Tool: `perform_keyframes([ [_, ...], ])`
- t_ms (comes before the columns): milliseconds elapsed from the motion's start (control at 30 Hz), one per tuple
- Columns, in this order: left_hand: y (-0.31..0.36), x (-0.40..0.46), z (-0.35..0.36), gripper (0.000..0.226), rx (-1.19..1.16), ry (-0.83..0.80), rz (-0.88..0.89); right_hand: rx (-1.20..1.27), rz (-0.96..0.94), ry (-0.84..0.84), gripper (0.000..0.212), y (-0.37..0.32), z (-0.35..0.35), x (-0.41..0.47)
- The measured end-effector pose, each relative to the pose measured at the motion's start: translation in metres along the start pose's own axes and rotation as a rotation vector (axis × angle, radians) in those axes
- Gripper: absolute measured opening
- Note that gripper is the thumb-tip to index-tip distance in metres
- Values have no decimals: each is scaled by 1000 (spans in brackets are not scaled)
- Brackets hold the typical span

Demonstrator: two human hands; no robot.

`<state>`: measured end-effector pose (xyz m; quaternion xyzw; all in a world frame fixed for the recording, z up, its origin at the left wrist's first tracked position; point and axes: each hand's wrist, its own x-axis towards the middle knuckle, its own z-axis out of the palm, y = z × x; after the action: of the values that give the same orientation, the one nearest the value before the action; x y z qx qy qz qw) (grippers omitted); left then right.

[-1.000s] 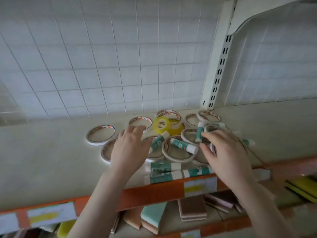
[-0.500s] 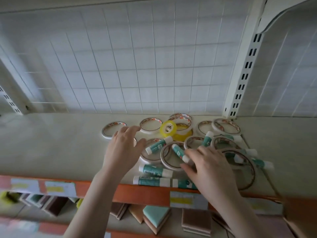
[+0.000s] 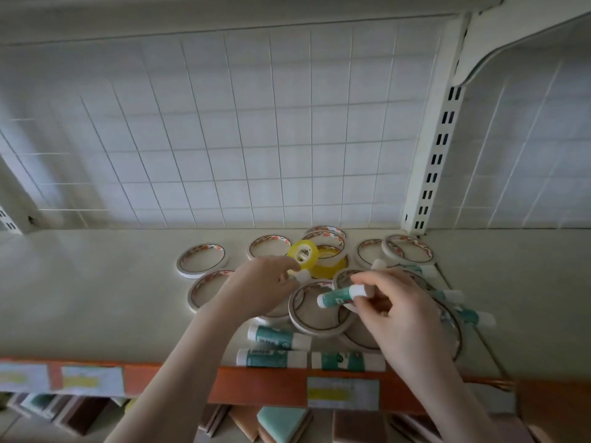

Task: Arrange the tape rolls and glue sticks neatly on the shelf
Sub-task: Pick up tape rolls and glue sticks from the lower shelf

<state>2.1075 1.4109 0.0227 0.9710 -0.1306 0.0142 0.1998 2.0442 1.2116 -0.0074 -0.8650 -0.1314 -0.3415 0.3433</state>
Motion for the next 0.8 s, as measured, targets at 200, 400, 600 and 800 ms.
perform_keyframes([
  [200, 4, 15, 6, 31, 25, -16, 44, -5, 14, -12, 33, 4, -5, -4],
  [400, 1, 15, 3, 34, 47, -17, 49, 29, 18, -18, 32, 6, 0, -5],
  [600, 2, -1, -10, 23, -65, 149, 16, 107, -13, -29, 24, 1, 2, 2],
  [800, -11, -34, -37, 21, -208, 458, -55, 123, -117, -59, 18, -13, 12, 27],
])
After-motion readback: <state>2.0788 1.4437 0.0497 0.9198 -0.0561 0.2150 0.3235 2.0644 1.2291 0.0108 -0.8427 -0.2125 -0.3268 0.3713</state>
